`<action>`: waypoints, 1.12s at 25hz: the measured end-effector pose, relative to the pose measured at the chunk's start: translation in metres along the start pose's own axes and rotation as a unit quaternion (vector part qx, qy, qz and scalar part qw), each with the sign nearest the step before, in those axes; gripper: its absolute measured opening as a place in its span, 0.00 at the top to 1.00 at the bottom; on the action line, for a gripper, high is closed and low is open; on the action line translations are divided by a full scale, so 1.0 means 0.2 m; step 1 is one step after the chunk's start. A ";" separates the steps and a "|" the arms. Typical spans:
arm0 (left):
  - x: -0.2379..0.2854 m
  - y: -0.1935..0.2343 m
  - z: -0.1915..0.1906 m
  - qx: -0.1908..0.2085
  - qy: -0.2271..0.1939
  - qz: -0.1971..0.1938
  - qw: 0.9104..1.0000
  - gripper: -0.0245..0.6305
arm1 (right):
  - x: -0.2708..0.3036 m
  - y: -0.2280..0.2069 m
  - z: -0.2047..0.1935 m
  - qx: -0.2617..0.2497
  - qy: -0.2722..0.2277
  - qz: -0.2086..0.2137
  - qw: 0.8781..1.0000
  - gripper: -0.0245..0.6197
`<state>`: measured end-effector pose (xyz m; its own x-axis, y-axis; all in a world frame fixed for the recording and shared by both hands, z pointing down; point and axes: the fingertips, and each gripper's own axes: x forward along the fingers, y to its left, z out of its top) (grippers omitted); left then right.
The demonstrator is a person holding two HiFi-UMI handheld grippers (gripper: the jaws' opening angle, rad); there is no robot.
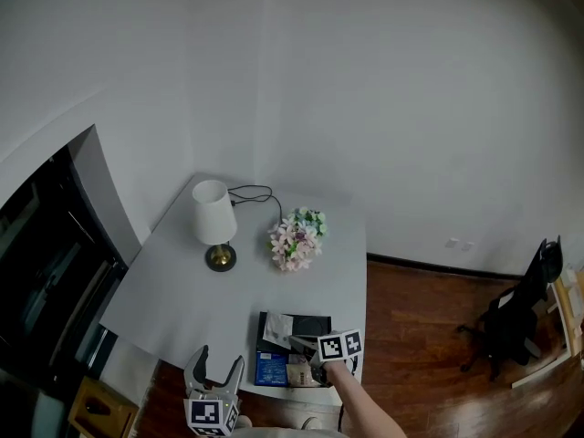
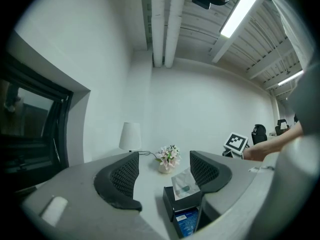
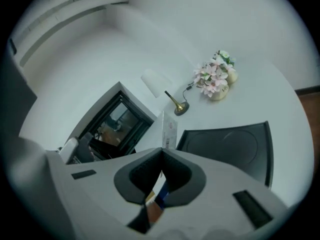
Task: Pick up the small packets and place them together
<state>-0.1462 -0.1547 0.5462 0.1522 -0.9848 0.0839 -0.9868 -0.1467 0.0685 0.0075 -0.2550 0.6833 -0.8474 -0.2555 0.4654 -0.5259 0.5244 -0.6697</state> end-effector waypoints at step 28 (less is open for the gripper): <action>0.16 -0.11 0.08 0.005 -0.012 -0.047 0.999 0.47 | -0.51 0.24 0.32 -0.298 -0.286 -0.122 0.903 0.16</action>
<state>-0.1210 -0.1851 0.5317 0.2431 -0.9685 0.0532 -0.9687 -0.2395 0.0654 0.0636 -0.2554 0.5669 -0.7003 -0.7106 0.0679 -0.7138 0.6960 -0.0786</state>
